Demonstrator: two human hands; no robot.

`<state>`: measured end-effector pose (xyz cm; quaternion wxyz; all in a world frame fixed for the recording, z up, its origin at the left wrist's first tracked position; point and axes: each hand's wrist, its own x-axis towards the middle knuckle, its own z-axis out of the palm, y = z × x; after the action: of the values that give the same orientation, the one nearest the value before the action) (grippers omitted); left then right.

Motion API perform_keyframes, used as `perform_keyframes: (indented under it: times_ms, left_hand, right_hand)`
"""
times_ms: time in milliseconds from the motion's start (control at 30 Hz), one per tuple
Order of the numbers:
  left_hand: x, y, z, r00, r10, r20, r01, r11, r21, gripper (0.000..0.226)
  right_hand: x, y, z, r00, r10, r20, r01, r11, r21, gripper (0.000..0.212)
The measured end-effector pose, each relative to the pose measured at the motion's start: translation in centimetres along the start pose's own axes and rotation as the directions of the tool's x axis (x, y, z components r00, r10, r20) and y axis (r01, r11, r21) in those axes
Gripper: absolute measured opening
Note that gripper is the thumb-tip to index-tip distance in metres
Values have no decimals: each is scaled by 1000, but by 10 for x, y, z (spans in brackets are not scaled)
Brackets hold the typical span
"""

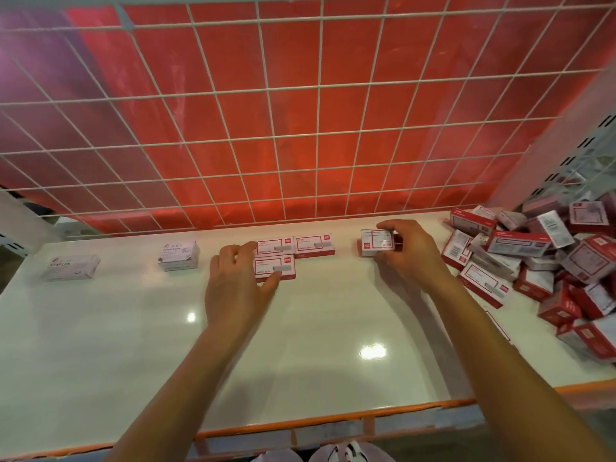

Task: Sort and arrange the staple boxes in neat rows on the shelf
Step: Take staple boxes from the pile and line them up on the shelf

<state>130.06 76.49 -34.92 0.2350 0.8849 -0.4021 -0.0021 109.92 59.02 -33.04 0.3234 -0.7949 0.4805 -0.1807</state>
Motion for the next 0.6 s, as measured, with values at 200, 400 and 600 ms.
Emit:
perform_keyframes:
  times_ms: [200,400,600]
  left_hand:
    - [0,22,6,998,31,-54,-29,999,38,52]
    - [-2,49,14,997,74,-32,-73,997,24,47]
    - [-8,74,21,996,92,14,-92,996,0,49]
  right_hand:
    - [15,10,-8,996,-51,71,60,990,-127,49]
    - [20,19,-14,992,-77,104,92,986,-142,45]
    - [18,25,-17,995,29,97,-6,974,-228,86]
